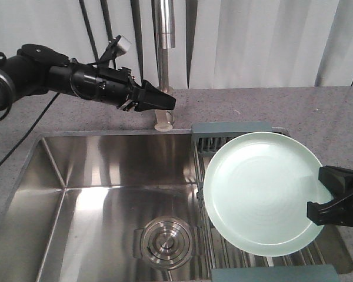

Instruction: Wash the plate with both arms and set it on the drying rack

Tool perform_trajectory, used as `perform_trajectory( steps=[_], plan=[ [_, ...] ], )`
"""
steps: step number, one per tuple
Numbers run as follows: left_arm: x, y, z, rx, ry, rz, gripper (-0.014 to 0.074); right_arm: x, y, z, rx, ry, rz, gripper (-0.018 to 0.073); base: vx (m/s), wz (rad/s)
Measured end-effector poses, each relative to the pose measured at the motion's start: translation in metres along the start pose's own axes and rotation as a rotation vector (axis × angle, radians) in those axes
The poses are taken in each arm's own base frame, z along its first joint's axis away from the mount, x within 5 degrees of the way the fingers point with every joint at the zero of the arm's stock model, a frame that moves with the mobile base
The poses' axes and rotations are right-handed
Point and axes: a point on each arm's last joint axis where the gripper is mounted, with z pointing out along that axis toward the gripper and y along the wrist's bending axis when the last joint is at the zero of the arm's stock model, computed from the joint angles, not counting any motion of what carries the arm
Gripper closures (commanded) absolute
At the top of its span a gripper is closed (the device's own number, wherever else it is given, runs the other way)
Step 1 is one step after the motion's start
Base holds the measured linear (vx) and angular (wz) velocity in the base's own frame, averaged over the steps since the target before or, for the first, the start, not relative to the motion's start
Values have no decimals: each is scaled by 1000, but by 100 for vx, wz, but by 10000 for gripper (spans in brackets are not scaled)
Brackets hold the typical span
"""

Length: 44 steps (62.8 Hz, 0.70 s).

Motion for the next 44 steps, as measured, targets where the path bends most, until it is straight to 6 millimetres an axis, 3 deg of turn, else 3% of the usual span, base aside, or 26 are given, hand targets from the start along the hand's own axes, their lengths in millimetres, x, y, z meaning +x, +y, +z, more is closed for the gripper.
perform_trajectory(
  steps=[8, 17, 26, 44],
  plan=[
    [-5, -11, -18, 21, -2, 19, 75, 0, 0, 0, 0, 0, 0, 568, 0, 0],
    [1, -7, -43, -14, -19, -15, 75, 0, 0, 0, 0, 0, 0, 568, 0, 0],
    [20, -2, -66, -53, -23, -47, 75, 0, 0, 0, 0, 0, 0, 568, 0, 0],
    [64, -14, -112, -108, -84, -113, 76, 0, 0, 0, 0, 0, 0, 568, 0, 0]
  ],
)
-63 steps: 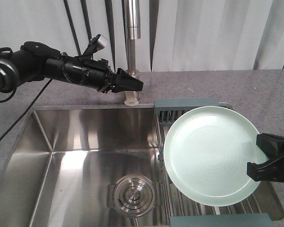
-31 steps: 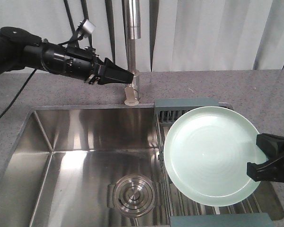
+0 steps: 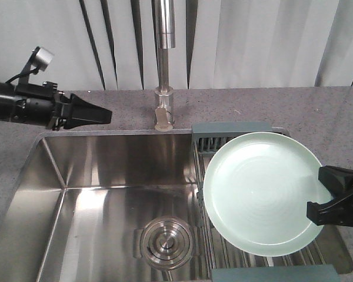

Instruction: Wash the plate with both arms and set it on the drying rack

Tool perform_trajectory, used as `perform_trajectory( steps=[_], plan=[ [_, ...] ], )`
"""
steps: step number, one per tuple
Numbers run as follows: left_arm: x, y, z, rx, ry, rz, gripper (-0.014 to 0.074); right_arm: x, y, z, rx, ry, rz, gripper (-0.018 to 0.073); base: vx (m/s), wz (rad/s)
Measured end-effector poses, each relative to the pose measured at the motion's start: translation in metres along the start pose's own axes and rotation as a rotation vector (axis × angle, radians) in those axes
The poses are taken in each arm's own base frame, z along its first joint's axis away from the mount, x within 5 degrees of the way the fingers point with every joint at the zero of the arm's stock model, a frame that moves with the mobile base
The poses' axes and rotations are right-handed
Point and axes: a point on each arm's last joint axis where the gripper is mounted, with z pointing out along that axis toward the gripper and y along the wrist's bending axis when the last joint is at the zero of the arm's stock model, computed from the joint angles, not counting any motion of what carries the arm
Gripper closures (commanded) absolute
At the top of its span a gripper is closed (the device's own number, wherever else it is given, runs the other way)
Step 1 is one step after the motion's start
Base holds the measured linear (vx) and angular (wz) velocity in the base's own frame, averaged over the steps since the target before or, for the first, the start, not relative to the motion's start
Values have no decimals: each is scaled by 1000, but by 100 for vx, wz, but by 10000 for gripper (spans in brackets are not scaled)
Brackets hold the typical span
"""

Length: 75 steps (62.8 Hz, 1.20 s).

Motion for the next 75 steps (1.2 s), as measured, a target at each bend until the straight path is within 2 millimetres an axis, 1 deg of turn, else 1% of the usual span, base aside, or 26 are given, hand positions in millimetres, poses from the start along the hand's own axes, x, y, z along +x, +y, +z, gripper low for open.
perform_trajectory(
  steps=[10, 14, 20, 32, 75],
  plan=[
    [25, -9, -21, -30, -44, -21, 76, 0, 0, 0, 0, 0, 0, 568, 0, 0],
    [31, -15, -27, -36, -52, -18, 76, 0, 0, 0, 0, 0, 0, 568, 0, 0],
    [35, -21, -30, -41, -47, -8, 76, 0, 0, 0, 0, 0, 0, 568, 0, 0],
    [39, -22, -30, -53, -13, 11, 76, 0, 0, 0, 0, 0, 0, 568, 0, 0],
    [40, -21, -30, -55, -9, 8, 76, 0, 0, 0, 0, 0, 0, 568, 0, 0]
  ],
)
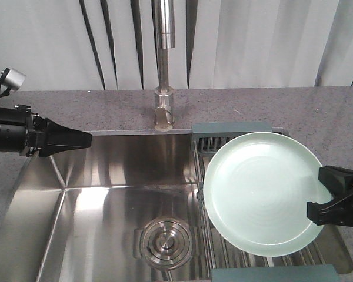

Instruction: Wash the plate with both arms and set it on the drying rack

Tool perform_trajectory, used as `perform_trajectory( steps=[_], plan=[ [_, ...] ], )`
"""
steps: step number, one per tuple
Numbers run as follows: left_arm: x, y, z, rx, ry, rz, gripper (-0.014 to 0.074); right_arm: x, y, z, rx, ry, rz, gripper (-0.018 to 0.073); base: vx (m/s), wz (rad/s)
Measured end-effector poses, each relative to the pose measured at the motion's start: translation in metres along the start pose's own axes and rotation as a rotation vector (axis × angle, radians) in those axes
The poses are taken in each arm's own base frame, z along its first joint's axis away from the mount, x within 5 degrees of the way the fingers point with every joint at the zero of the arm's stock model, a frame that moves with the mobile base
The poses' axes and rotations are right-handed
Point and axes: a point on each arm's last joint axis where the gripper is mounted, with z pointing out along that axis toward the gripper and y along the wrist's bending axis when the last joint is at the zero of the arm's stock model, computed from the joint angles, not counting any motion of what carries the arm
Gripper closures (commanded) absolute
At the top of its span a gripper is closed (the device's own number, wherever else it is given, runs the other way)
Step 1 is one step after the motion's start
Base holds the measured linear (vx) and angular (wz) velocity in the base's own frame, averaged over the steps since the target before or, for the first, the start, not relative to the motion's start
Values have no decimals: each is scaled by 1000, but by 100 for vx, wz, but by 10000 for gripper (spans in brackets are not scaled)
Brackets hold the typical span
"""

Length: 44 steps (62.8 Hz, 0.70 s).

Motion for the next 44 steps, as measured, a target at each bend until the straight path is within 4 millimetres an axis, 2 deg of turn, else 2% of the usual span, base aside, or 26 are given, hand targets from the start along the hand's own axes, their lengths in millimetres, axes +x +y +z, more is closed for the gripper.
perform_trajectory(
  steps=[26, 33, 44],
  plan=[
    [0, 0, 0, 0, 0, 0, 76, 0, 0, 0, 0, -4, 1, 568, 0, 0],
    [0, 0, 0, 0, 0, 0, 76, -2, 1, 0, -8, -24, 72, 568, 0, 0],
    [0, 0, 0, 0, 0, 0, 76, -20, 2, 2, -26, -10, 141, 568, 0, 0]
  ],
)
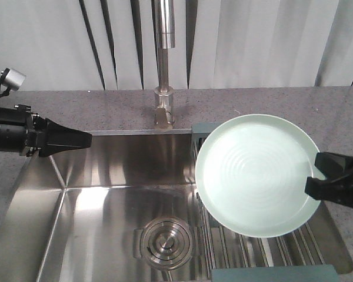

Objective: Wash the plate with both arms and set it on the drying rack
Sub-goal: 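Lift the plate with the right gripper up over the drying rack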

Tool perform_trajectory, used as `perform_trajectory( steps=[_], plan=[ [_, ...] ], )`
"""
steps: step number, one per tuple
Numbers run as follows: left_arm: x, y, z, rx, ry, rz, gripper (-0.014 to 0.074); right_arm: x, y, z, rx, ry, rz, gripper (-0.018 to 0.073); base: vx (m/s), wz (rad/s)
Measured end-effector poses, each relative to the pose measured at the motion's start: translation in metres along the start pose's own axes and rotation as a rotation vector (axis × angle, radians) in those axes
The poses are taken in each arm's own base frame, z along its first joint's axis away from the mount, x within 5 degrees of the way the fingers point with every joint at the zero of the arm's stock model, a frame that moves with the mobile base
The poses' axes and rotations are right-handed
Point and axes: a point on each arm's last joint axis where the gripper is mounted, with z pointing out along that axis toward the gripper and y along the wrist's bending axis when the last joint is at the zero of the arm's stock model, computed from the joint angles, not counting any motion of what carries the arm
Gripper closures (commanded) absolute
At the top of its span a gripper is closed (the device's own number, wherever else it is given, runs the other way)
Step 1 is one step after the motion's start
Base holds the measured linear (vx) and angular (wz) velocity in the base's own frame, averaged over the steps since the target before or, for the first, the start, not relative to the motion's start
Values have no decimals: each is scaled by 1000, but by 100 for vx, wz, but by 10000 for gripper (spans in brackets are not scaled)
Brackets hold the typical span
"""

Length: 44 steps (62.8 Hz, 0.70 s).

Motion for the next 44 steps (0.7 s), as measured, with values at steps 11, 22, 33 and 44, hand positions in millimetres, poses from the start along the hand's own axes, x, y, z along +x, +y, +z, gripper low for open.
perform_trajectory(
  steps=[11, 22, 33, 44],
  plan=[
    [0, 0, 0, 0, 0, 0, 76, -44, 9, 16, -15, 95, 2, 568, 0, 0],
    [0, 0, 0, 0, 0, 0, 76, -85, 17, 49, -31, 268, -47, 568, 0, 0],
    [0, 0, 0, 0, 0, 0, 76, -99, 23, 88, -74, 495, -73, 568, 0, 0],
    [0, 0, 0, 0, 0, 0, 76, -94, 38, 114, -261, 613, -65, 568, 0, 0]
  ],
)
